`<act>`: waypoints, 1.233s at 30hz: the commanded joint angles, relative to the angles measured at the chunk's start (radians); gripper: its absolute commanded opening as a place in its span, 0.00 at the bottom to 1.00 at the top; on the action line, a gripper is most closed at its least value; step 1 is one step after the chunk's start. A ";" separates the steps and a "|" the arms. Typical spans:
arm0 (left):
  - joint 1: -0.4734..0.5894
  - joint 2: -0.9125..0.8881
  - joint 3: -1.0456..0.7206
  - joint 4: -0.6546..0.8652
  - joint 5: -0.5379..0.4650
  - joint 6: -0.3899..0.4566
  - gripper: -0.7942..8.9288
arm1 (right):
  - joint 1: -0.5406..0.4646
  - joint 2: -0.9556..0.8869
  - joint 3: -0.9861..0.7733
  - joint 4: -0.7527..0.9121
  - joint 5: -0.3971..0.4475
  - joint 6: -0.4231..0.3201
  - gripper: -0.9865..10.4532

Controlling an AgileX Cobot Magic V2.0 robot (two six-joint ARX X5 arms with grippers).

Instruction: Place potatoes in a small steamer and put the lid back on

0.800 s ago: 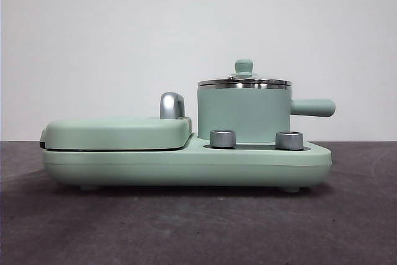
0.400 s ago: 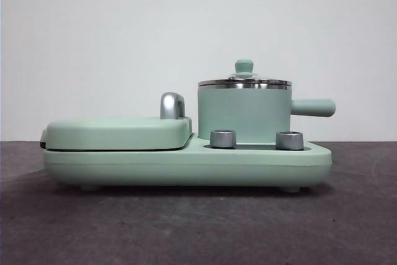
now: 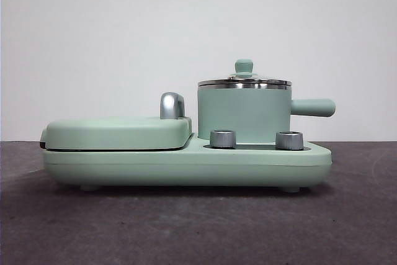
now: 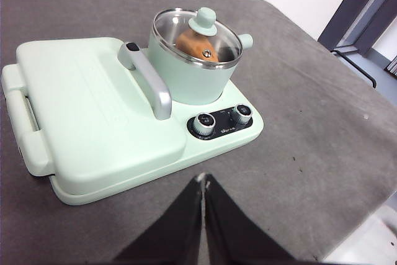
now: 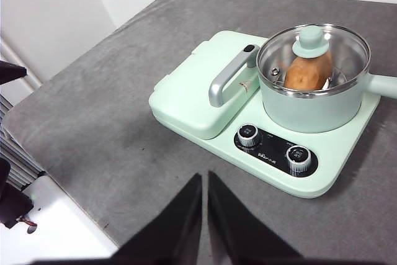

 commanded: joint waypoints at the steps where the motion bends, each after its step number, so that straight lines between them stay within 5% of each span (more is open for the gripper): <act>1: 0.052 -0.027 -0.009 0.011 0.007 0.003 0.09 | 0.005 0.005 0.015 0.009 0.000 -0.008 0.10; 5: 0.227 -0.119 -0.133 0.151 0.022 0.027 0.09 | 0.005 0.005 0.015 0.009 0.000 -0.008 0.10; 10: 0.471 -0.311 -0.415 0.364 0.029 0.218 0.09 | 0.005 0.005 0.015 0.009 0.000 -0.008 0.10; 15: 0.596 -0.423 -0.618 0.415 0.027 0.298 0.09 | 0.005 0.005 0.015 0.009 0.000 -0.008 0.10; 33: 0.630 -0.427 -0.827 0.570 0.023 0.309 0.09 | 0.005 0.005 0.015 0.009 0.000 -0.008 0.10; 37: 0.629 -0.427 -0.852 0.599 0.022 0.257 0.09 | 0.005 0.005 0.015 0.009 0.000 -0.008 0.10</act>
